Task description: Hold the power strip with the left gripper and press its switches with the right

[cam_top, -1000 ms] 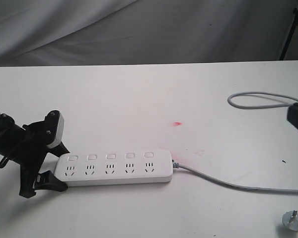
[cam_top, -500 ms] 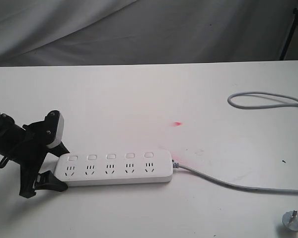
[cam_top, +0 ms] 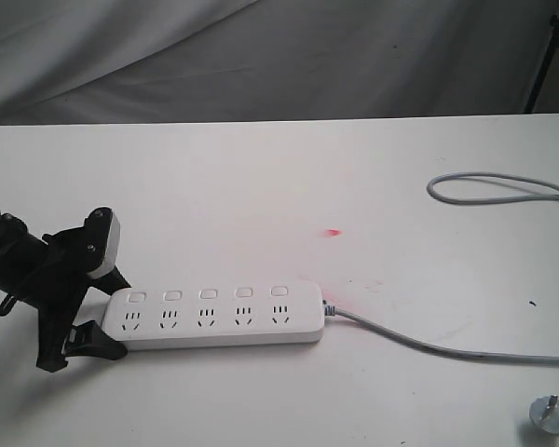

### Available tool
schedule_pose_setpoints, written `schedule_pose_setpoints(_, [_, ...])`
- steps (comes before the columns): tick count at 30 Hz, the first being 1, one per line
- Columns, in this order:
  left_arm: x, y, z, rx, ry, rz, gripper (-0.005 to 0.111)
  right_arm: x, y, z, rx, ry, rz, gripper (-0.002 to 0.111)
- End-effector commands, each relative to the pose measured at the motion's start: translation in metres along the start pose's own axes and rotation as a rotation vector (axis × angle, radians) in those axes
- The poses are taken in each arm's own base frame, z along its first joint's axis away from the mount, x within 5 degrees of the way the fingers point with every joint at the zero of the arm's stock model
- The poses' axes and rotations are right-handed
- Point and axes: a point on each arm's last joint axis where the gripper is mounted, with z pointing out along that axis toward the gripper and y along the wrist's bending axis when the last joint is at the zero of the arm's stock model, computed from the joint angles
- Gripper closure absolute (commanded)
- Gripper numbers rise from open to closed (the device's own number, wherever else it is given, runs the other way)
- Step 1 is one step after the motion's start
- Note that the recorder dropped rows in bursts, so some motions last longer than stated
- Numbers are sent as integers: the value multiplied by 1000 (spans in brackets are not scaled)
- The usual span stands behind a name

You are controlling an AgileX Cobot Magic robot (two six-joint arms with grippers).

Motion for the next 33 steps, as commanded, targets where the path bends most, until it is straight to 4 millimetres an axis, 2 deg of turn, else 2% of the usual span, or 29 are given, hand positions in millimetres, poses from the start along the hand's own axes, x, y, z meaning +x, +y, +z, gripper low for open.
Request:
schedule_pose_setpoints(1, [-1, 1, 1, -6, 1, 3, 40, 20, -2, 1, 21, -10, 91, 108])
schedule_pose_setpoints(3, [-1, 1, 1, -6, 1, 3, 40, 34, -2, 1, 19, -5, 109, 108])
schedule_pose_setpoints(8, [-1, 1, 1, -6, 1, 3, 40, 40, -2, -5, 21, 40, 120, 108])
schedule_pose_setpoints(12, [-1, 1, 1, -6, 1, 3, 40, 52, -2, -8, 26, 161, 121, 108])
schedule_pose_setpoints(33, [-1, 1, 1, -6, 1, 3, 40, 52, -2, -8, 26, 168, 121, 108])
